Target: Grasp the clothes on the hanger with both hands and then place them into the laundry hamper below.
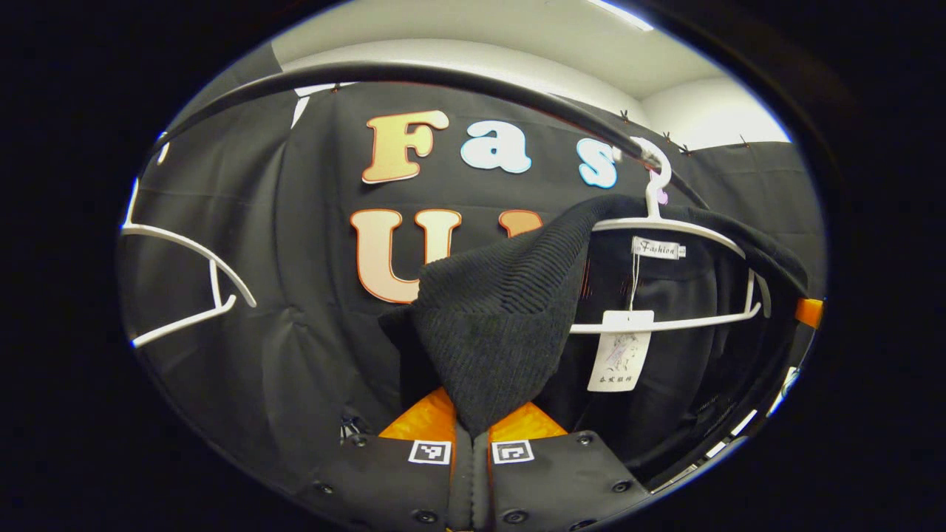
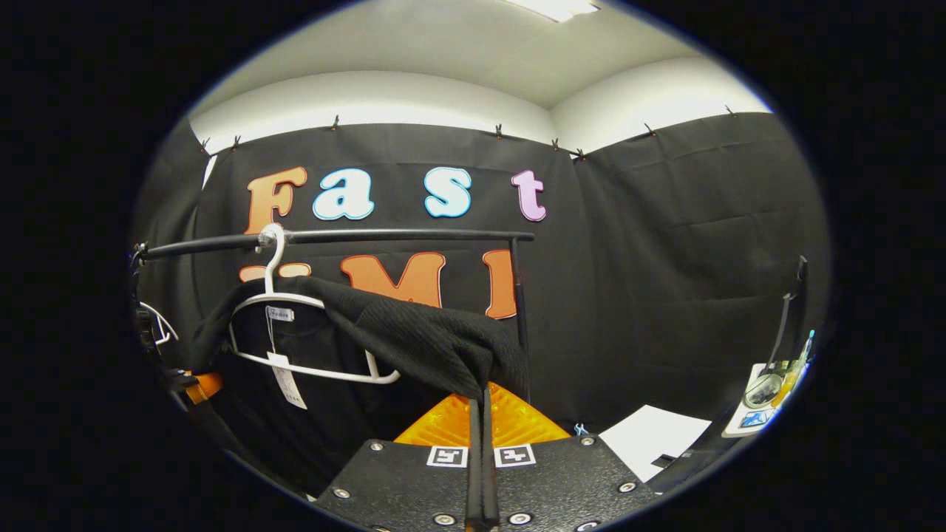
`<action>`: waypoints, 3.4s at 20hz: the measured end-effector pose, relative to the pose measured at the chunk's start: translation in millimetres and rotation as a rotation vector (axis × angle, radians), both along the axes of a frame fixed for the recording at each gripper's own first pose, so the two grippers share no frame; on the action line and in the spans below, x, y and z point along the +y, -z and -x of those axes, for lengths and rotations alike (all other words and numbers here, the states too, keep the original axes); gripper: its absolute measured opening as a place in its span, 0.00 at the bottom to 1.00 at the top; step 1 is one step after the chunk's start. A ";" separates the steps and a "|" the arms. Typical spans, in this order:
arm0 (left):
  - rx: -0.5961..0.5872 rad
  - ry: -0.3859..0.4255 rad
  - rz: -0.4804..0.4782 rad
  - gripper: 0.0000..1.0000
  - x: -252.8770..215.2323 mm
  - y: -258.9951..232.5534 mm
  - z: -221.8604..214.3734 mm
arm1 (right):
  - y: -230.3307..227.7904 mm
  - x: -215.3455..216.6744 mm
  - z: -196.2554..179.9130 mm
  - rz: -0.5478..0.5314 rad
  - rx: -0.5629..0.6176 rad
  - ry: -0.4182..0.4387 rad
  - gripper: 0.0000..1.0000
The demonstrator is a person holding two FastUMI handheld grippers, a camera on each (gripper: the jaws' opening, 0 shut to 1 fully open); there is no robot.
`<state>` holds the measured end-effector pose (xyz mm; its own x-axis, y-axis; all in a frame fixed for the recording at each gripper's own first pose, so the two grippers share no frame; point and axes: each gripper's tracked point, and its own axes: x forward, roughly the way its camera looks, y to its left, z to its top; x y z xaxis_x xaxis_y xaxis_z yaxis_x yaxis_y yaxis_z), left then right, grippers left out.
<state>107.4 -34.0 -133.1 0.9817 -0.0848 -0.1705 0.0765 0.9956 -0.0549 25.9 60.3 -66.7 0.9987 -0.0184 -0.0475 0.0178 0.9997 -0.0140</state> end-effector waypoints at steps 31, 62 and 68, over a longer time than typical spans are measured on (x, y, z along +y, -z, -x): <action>-0.042 -0.322 -0.075 0.06 95.5 -26.6 -70.6 | 97.0 -3.9 -151.1 -0.215 0.198 -0.278 0.00; 0.303 -0.286 -0.035 0.07 96.1 176.7 -19.7 | 290.8 34.4 -121.4 -0.169 0.563 -0.230 0.00; 0.396 -0.225 -0.053 0.06 67.7 220.4 -8.9 | 322.3 31.4 -103.1 -0.155 0.624 -0.219 0.00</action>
<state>116.3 33.8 -353.5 0.8329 0.1418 -0.5349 -0.1583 0.9873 0.0152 129.0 91.7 -389.0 0.7634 0.2348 -0.6017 -0.1505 0.9706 0.1878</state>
